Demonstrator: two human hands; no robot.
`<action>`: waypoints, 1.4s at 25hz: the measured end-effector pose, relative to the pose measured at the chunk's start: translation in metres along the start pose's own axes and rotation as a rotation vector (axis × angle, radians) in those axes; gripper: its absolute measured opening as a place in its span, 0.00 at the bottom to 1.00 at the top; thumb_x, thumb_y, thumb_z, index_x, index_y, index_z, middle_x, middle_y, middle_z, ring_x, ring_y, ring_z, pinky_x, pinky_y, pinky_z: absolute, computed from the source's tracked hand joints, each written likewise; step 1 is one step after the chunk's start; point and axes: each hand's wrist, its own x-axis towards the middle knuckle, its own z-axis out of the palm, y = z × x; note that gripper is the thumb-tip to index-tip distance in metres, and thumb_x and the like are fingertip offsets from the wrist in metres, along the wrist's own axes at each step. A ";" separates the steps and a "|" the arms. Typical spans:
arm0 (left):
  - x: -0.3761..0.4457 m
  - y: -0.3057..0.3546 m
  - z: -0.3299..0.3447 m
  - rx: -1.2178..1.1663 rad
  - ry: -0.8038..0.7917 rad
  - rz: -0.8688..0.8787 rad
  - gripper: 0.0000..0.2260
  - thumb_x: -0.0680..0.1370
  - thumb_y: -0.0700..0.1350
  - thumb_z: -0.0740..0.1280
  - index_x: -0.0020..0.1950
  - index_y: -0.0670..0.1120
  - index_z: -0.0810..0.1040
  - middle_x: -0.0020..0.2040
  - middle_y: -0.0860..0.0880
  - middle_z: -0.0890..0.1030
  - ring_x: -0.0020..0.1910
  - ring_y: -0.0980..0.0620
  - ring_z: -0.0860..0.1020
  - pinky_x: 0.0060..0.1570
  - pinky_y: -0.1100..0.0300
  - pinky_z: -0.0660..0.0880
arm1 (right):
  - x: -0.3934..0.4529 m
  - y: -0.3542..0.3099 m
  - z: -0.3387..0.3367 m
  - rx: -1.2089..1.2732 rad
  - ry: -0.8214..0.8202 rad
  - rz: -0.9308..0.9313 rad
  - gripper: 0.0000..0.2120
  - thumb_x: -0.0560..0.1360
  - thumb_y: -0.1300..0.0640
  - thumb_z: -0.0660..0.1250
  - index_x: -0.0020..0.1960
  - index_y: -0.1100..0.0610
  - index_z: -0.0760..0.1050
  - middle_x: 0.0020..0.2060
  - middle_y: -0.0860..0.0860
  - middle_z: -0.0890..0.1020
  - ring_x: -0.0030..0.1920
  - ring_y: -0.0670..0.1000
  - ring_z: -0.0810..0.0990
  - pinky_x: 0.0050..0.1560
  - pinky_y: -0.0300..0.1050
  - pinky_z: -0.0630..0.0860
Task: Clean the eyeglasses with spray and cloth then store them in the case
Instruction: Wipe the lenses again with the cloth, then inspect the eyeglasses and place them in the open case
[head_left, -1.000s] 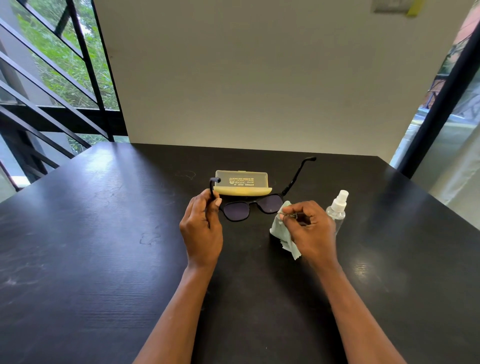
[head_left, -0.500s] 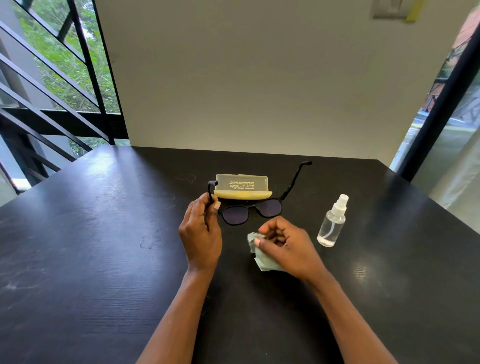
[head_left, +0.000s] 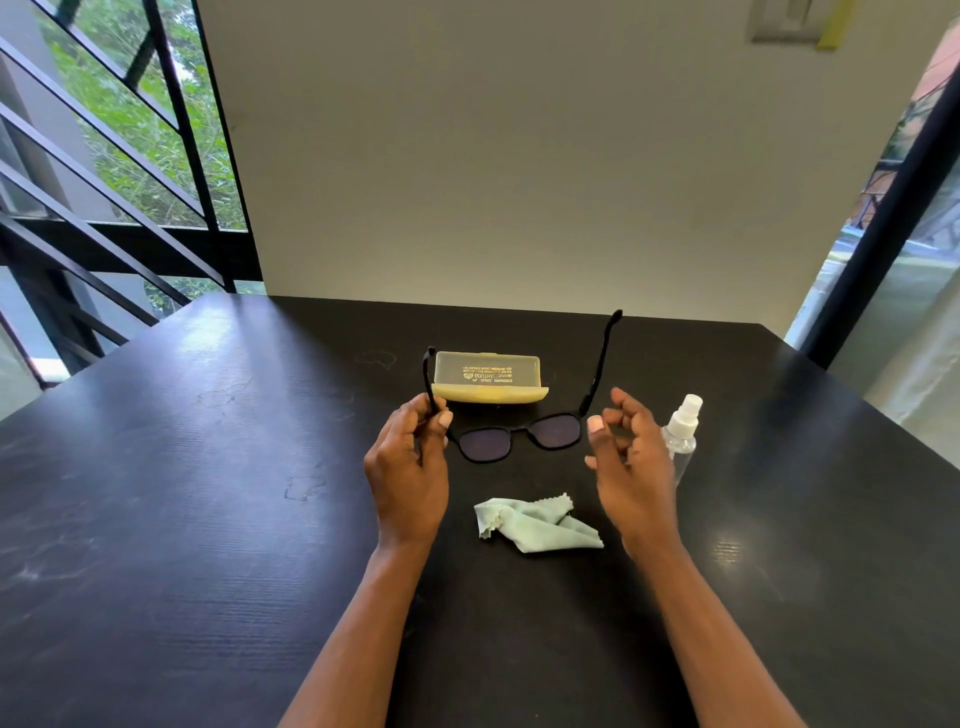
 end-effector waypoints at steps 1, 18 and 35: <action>0.000 0.000 0.000 -0.021 -0.017 -0.015 0.06 0.76 0.40 0.66 0.52 0.44 0.79 0.45 0.44 0.82 0.42 0.49 0.80 0.43 0.49 0.81 | 0.001 0.002 0.001 0.047 -0.024 0.001 0.21 0.75 0.52 0.64 0.67 0.53 0.67 0.53 0.53 0.77 0.51 0.50 0.79 0.49 0.49 0.78; -0.004 -0.003 -0.001 0.307 -0.353 0.404 0.18 0.72 0.29 0.66 0.59 0.43 0.78 0.47 0.42 0.80 0.45 0.48 0.80 0.42 0.54 0.81 | 0.008 0.011 0.001 0.162 -0.011 -0.127 0.12 0.75 0.62 0.65 0.55 0.51 0.77 0.45 0.44 0.80 0.46 0.47 0.80 0.50 0.52 0.79; 0.002 -0.002 -0.003 0.208 -0.175 0.054 0.11 0.73 0.35 0.69 0.54 0.43 0.81 0.48 0.51 0.79 0.42 0.61 0.77 0.44 0.79 0.71 | 0.006 0.003 -0.004 0.279 -0.100 -0.093 0.14 0.75 0.64 0.64 0.48 0.45 0.79 0.48 0.48 0.82 0.48 0.47 0.82 0.46 0.35 0.78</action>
